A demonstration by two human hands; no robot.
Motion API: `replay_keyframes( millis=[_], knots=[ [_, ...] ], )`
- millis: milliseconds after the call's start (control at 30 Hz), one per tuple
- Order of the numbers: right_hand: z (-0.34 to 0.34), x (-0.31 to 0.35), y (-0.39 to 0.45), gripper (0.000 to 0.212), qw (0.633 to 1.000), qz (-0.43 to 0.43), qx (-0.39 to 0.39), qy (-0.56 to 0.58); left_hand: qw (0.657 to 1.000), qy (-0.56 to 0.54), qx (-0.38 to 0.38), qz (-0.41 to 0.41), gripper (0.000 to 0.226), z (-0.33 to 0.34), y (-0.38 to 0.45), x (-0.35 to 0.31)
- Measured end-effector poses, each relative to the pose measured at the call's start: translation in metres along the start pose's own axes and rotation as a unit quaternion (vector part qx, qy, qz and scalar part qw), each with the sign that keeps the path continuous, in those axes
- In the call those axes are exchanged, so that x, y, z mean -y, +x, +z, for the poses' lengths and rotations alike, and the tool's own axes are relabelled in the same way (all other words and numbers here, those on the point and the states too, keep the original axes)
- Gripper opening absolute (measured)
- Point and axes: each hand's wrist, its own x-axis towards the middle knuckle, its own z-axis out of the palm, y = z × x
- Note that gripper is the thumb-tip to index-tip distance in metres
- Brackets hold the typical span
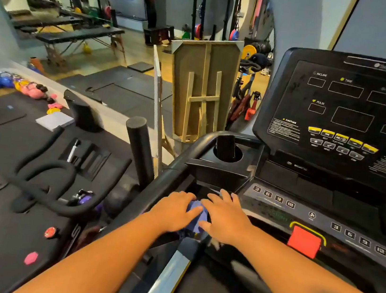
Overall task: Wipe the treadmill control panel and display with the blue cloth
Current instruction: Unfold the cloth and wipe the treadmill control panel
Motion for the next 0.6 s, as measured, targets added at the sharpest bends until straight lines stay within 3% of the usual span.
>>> replay_keyframes(
  millis=[233,367,467,533,600],
  knots=[
    [0.017,0.002,0.004,0.042,0.990,-0.039,-0.060,-0.118,1.000,-0.017,-0.004,0.014,0.065,0.015,-0.011,0.007],
    [0.022,0.001,0.008,0.015,0.984,-0.049,-0.133,-0.111,0.999,-0.030,-0.027,0.031,0.064,0.019,-0.014,0.005],
    [0.021,-0.001,0.008,0.012,0.975,-0.046,-0.217,0.006,0.996,-0.064,-0.038,0.040,0.073,0.019,-0.016,0.001],
    [0.013,-0.002,0.005,0.019,0.966,-0.008,-0.215,0.141,0.995,-0.072,-0.051,0.042,0.080,0.016,-0.020,-0.006],
    [-0.001,-0.005,0.001,0.019,0.943,0.040,-0.196,0.266,0.990,-0.107,-0.077,0.055,0.061,0.009,-0.020,-0.013]
  ],
)
